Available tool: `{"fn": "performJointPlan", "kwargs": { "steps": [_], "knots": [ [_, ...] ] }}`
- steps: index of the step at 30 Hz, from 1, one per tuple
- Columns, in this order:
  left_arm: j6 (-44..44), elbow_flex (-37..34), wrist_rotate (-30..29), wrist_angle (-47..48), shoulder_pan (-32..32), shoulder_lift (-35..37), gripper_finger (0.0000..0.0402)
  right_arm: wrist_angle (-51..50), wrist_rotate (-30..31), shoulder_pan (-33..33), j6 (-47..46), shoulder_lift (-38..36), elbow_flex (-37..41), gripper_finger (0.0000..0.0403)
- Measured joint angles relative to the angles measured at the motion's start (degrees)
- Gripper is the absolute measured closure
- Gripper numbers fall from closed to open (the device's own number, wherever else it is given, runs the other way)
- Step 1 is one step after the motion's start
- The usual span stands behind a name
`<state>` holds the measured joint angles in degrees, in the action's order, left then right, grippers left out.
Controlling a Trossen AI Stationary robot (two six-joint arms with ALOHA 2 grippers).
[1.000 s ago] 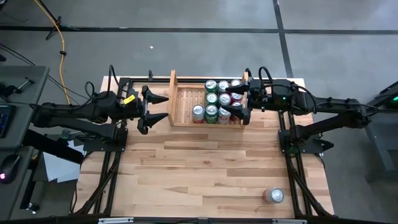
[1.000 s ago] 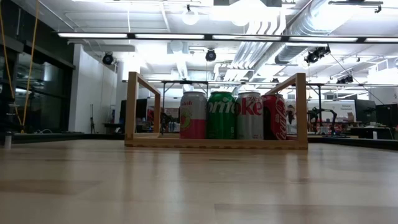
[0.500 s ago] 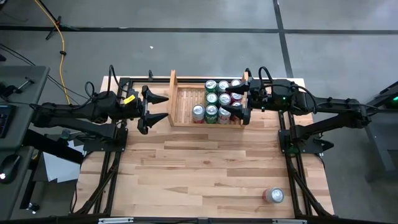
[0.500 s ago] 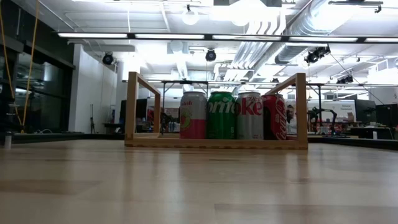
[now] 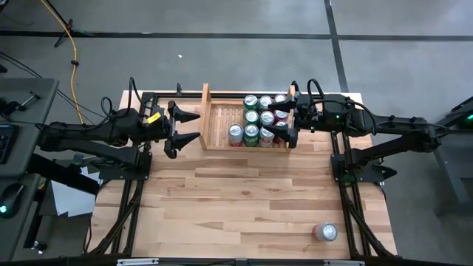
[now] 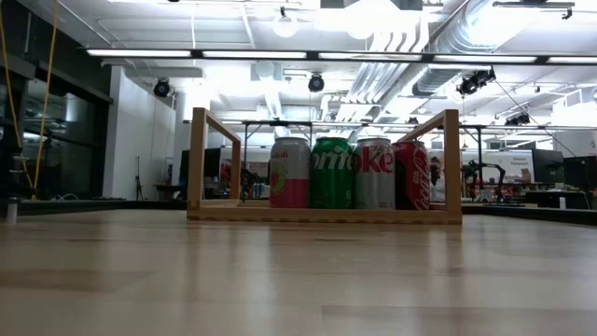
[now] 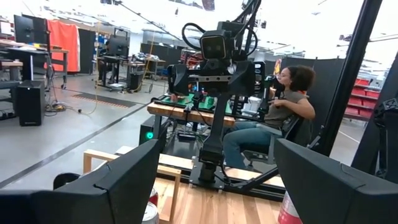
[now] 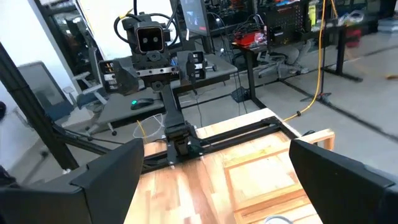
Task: Place canned beverage on shelf
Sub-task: Put the pink-white soda can aligned with the other pink-white soda can on the shelf
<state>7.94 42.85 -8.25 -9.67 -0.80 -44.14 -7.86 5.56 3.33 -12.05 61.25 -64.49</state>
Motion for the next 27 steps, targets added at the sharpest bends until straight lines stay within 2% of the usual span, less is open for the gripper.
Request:
{"fn": "performJointPlan", "kwargs": {
  "steps": [3,7,9,15,18,22,27],
  "knots": [
    [0.0,0.0,0.0,0.0,0.0,0.0,0.0092,0.0,-1.7,0.0,-3.7,0.0,0.0,0.0015],
    [0.0,0.0,0.0,0.0,0.0,0.0,0.0092,0.0,-9.6,-0.8,-12.8,0.0,0.0,0.0015],
    [0.0,0.0,0.0,0.0,0.0,0.0,0.0092,0.0,-11.6,-2.7,-16.5,0.0,0.0,0.0015],
    [1.2,0.0,0.0,0.0,0.0,0.0,0.0092,-1.7,-9.7,-13.3,-21.8,0.3,0.0,0.0015],
    [2.0,0.0,0.0,-0.5,0.0,0.0,0.0092,-8.4,-7.6,-18.7,-27.0,0.8,0.0,0.0015],
    [2.0,0.0,0.0,-0.5,0.0,0.0,0.0092,-21.2,-7.3,-25.4,-39.2,1.9,0.0,0.0015],
    [2.0,0.0,0.0,-0.5,0.0,0.0,0.0092,-36.5,-13.1,-34.0,-56.9,4.3,0.0,0.0015]
  ]
}}
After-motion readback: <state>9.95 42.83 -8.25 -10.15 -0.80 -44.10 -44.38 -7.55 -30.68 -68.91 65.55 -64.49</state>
